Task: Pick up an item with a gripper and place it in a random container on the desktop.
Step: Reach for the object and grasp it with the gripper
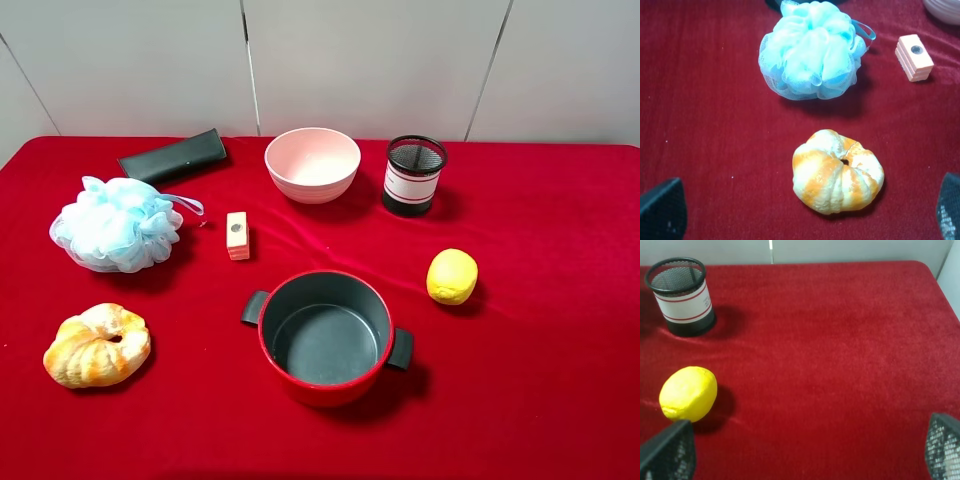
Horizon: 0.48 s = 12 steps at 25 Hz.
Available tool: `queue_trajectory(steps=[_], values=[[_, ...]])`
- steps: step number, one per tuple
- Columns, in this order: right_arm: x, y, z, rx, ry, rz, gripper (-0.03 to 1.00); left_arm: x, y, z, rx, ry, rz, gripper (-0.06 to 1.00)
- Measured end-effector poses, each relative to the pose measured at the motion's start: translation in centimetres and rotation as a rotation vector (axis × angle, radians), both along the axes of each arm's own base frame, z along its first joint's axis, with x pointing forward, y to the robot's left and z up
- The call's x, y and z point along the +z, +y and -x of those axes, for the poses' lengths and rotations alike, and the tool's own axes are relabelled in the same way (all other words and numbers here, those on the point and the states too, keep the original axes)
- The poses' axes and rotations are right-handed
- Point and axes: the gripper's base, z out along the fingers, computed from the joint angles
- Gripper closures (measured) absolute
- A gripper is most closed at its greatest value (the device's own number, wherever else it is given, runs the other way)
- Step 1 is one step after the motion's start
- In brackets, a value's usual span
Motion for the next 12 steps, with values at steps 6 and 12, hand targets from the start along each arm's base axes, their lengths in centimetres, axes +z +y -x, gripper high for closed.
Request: queue_trajectory(steps=[6,12], values=[[0.00,0.00,0.00,0.000,0.000,0.000,0.27,0.00,0.00,0.00,0.000,0.000,0.000,-0.05],[0.02,0.22,-0.01,0.016,-0.002,-0.024,0.27,0.00,0.00,0.00,0.000,0.000,0.000,-0.05]])
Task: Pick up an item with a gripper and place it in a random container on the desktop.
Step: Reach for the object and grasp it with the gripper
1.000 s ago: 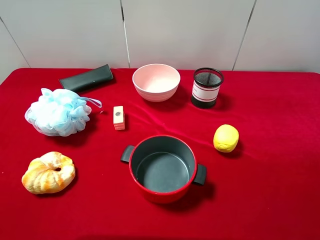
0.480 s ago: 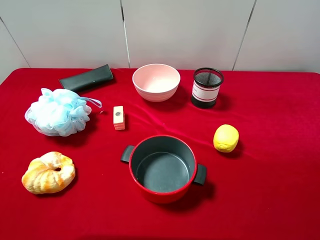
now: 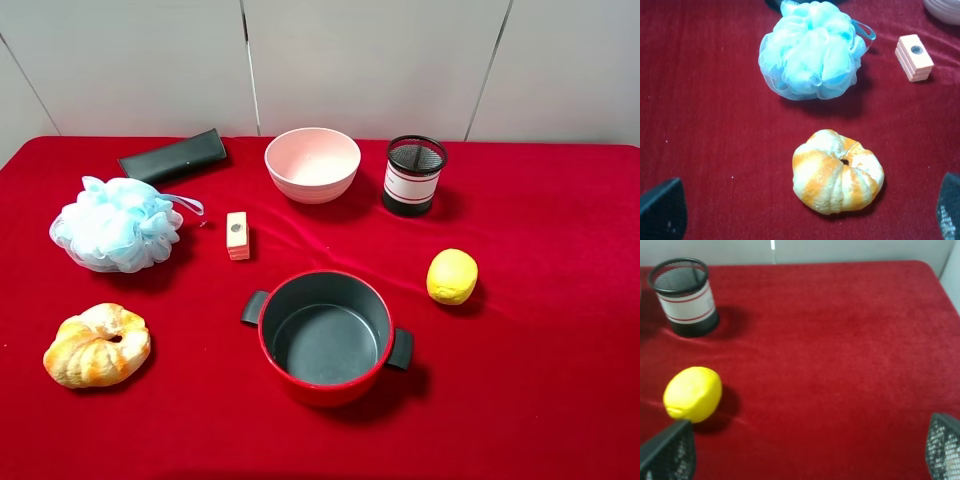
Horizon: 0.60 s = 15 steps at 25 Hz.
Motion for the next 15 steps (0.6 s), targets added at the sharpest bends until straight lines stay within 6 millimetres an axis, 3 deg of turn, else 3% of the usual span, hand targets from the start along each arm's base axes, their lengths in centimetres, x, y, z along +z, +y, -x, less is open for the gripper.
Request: queue_trajectory(steps=[8,15], values=[[0.2,0.1,-0.4,0.011,0.018,-0.019,0.27,0.0,0.0,0.0,0.000,0.000,0.000,-0.05],[3.2,0.0,-3.7,0.023,0.155,-0.041,0.27,0.0,0.0,0.0,0.000,0.000,0.000,-0.05]])
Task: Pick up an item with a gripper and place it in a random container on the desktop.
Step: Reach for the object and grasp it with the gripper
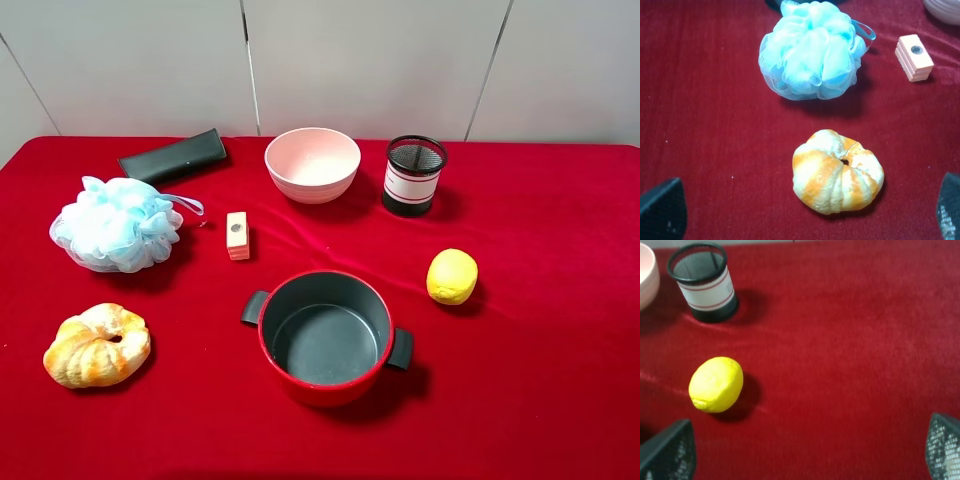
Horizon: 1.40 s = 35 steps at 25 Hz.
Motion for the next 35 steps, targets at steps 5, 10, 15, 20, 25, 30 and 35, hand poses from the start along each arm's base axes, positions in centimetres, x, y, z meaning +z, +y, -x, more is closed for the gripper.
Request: queue_trajectory(steps=[5,10,15,20,25,30,35], values=[[2.1,-0.2,-3.2,0.042,0.087,0.028,0.27,0.0,0.0,0.0,0.000,0.000,0.000,-0.05],[3.8,-0.1,-6.7,0.070,0.172,-0.004,0.27,0.0,0.0,0.0,0.000,0.000,0.000,-0.05],[3.9,0.0,-10.1,0.097,0.304,-0.059,0.27,0.0,0.0,0.0,0.000,0.000,0.000,-0.05],[3.8,0.1,-12.6,0.106,0.390,-0.109,0.27,0.0,0.0,0.0,0.000,0.000,0.000,-0.05],[3.2,0.5,-15.9,0.090,0.513,-0.159,0.27,0.0,0.0,0.0,0.000,0.000,0.000,-0.05],[2.5,2.6,-18.5,0.063,0.606,-0.118,0.27,0.0,0.0,0.0,0.000,0.000,0.000,-0.05],[1.3,5.1,-20.4,-0.021,0.677,-0.082,0.27,0.0,0.0,0.0,0.000,0.000,0.000,-0.05]])
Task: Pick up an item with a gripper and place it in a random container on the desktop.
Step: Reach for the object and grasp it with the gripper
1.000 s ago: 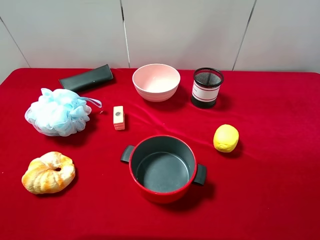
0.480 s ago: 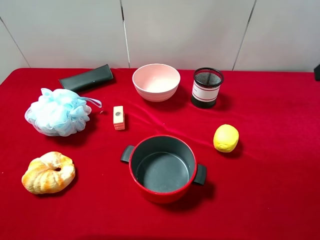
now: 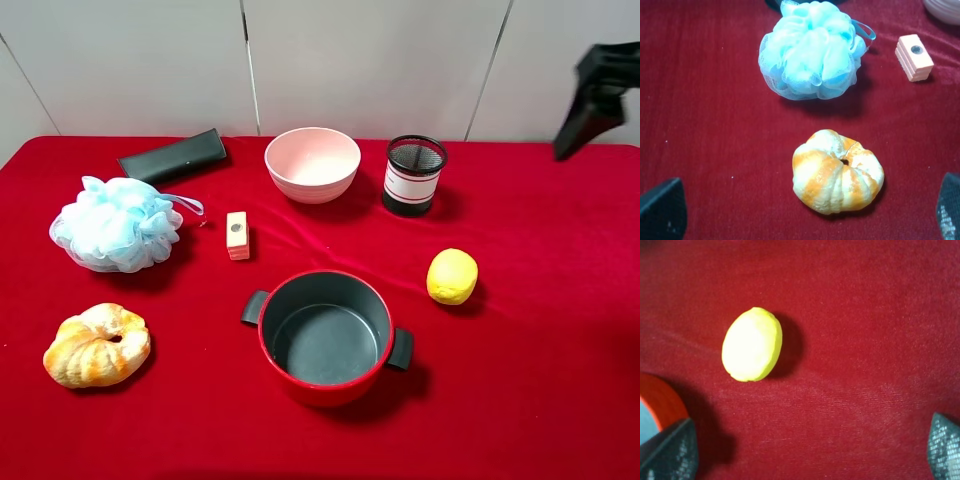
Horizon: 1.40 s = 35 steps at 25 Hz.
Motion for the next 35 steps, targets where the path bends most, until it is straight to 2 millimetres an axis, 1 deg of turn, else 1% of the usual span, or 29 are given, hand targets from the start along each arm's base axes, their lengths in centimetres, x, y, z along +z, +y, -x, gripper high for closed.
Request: queue_trajectory(steps=[3,6,10,19,23,28,35], values=[[-1.2,1.1,-0.8,-0.045,0.049,0.004,0.27,0.0,0.0,0.0,0.000,0.000,0.000,-0.05],[-2.5,2.4,-1.7,-0.060,0.071,0.000,0.27,0.0,0.0,0.0,0.000,0.000,0.000,-0.05],[-4.4,3.6,-3.0,-0.073,0.098,-0.004,0.27,0.0,0.0,0.0,0.000,0.000,0.000,-0.05],[-9.6,4.9,-5.9,-0.089,0.186,0.006,0.27,0.0,0.0,0.0,0.000,0.000,0.000,-0.05],[-11.9,5.3,-6.5,-0.094,0.254,0.012,0.27,0.0,0.0,0.0,0.000,0.000,0.000,-0.05],[-14.6,5.9,-7.4,-0.092,0.286,-0.014,0.27,0.0,0.0,0.0,0.000,0.000,0.000,-0.05],[-18.2,6.4,-7.9,-0.110,0.369,-0.025,0.27,0.0,0.0,0.0,0.000,0.000,0.000,-0.05]])
